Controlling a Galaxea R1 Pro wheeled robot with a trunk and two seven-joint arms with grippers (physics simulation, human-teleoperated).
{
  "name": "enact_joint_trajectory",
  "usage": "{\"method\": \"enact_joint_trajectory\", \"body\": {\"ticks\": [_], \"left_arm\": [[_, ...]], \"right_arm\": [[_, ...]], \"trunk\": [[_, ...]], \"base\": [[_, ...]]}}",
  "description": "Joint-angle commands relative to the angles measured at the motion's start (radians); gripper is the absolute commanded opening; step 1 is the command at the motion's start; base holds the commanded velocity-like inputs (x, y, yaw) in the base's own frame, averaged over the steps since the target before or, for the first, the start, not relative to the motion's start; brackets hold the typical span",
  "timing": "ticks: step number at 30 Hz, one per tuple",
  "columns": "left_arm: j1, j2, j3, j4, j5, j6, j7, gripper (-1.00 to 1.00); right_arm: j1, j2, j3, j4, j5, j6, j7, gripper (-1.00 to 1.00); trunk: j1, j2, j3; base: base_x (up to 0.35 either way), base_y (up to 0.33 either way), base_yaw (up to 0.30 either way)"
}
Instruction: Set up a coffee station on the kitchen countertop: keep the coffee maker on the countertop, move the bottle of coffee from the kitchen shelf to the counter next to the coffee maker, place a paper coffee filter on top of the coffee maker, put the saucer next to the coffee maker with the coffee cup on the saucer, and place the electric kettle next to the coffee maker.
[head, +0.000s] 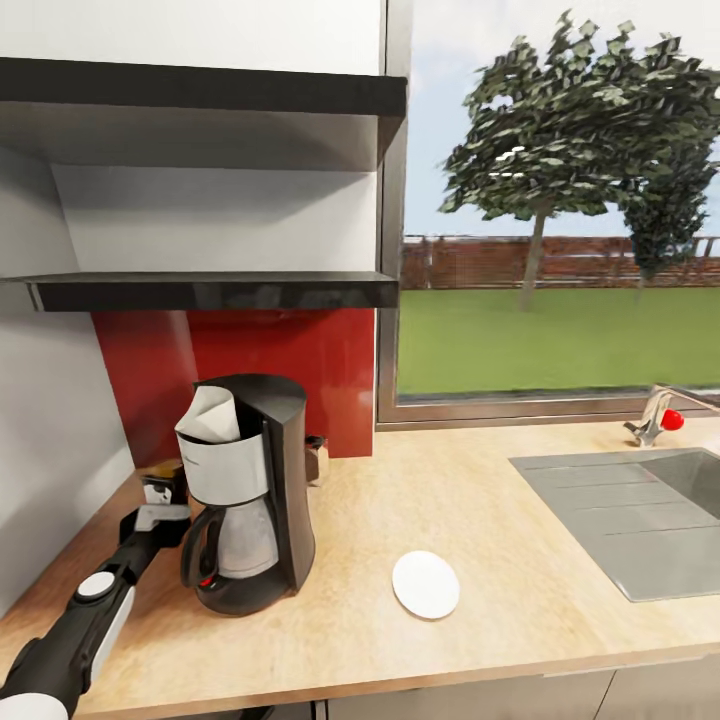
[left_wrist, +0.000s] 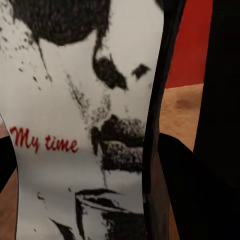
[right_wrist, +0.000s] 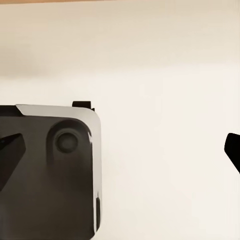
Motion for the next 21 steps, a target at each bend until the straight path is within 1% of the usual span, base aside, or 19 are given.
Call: {"method": "enact_joint_trajectory", "body": {"ticks": [1,3,5,8,12,17,19,20,21], "left_arm": [[-0.001,0.001,0.007,0.003,-0.017,-0.005,-0.02,-1.0],[-0.002,0.004,0.013,0.005,-0.024,-0.005,-0.039,-1.0],[-0.001,0.008,0.015,0.005,-0.026,-0.005,-0.043,-1.0],[-0.001,0.019,0.018,0.006,-0.026,-0.006,-0.043,-1.0],[-0.001,0.024,0.019,0.006,-0.026,-0.016,-0.036,-1.0],[-0.001,0.024,0.029,0.006,-0.025,-0.045,-0.034,-1.0],[-0.001,0.023,0.034,0.007,-0.021,-0.07,-0.032,-1.0],[-0.001,0.021,0.035,0.009,-0.019,-0.091,-0.032,-1.0],[-0.001,0.017,0.037,0.02,-0.018,-0.128,-0.03,-1.0]], "right_arm": [[-0.001,-0.003,0.0,0.001,0.0,-0.003,-0.001,1.0],[-0.001,-0.005,0.0,0.001,0.0,-0.003,-0.001,1.0],[0.0,-0.006,0.0,0.001,0.0,-0.003,-0.001,1.0],[0.0,-0.007,0.0,0.001,0.0,-0.003,-0.001,1.0],[0.0,-0.007,0.0,0.001,0.0,-0.003,-0.001,1.0],[-0.001,-0.006,0.0,0.001,0.0,-0.003,-0.001,1.0],[-0.001,-0.006,0.0,0.001,0.0,-0.003,-0.001,1.0],[-0.001,-0.006,0.0,0.001,-0.001,-0.003,-0.001,1.0],[-0.001,-0.005,0.0,0.001,-0.001,-0.003,-0.001,1.0]], "trunk": [[0.0,-0.001,0.0],[0.0,-0.001,0.0],[0.0,-0.001,0.0],[0.0,-0.001,0.0],[0.0,-0.001,0.0],[0.0,-0.001,0.0],[0.0,-0.001,0.0],[0.0,-0.001,0.0],[0.0,-0.001,0.0]], "base": [[0.0,0.0,0.0],[0.0,0.0,0.0],[0.0,0.0,0.0],[0.0,0.0,0.0],[0.002,0.0,0.0],[0.186,0.124,0.0],[0.122,0.092,0.0],[0.061,0.046,0.0],[0.031,0.023,0.0]]}}
